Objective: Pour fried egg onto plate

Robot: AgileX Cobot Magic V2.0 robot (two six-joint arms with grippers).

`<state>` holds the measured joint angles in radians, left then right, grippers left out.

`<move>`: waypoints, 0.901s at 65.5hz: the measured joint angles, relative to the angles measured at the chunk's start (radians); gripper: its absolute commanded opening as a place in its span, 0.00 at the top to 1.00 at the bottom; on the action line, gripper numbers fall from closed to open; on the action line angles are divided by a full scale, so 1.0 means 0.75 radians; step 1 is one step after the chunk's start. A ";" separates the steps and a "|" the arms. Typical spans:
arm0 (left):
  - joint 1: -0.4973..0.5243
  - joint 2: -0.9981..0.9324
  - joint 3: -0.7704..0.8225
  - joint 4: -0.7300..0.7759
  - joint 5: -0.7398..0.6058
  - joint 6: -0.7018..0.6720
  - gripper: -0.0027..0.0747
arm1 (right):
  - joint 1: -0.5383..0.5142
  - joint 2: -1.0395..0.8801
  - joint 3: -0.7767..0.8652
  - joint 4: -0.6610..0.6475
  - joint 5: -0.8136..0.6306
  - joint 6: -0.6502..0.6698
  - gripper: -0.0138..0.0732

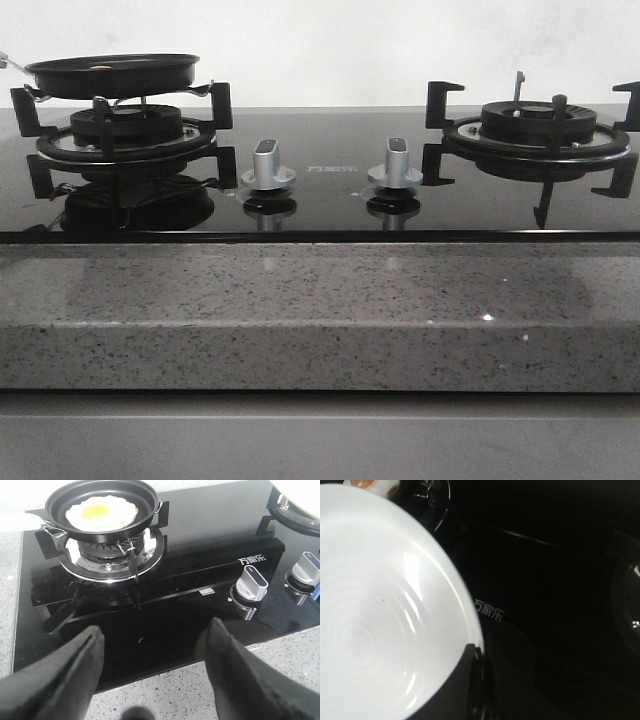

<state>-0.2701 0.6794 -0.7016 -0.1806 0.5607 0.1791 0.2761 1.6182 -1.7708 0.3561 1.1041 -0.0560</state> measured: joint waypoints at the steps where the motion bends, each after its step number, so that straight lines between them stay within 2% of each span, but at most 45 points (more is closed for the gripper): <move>1: 0.000 0.000 0.000 0.000 0.000 0.000 0.40 | 0.000 -0.024 0.044 0.000 -0.012 -0.001 0.91; 13: 0.000 0.000 0.000 0.000 0.000 0.000 0.40 | 0.003 -0.155 0.358 0.000 -0.154 -0.006 0.91; 27: 0.000 0.000 0.000 0.000 -0.002 0.000 0.40 | 0.003 -0.152 0.581 0.000 -0.304 -0.021 0.91; 44: 0.000 0.000 0.000 0.000 -0.002 0.000 0.40 | 0.003 -0.085 0.645 0.000 -0.432 -0.027 0.91; 59: 0.000 0.000 0.000 0.000 -0.002 0.000 0.40 | 0.003 -0.031 0.645 0.006 -0.466 -0.027 0.91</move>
<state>-0.2701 0.6794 -0.7016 -0.1806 0.5588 0.1791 0.2787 1.5951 -1.2874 0.3603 0.7548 -0.0763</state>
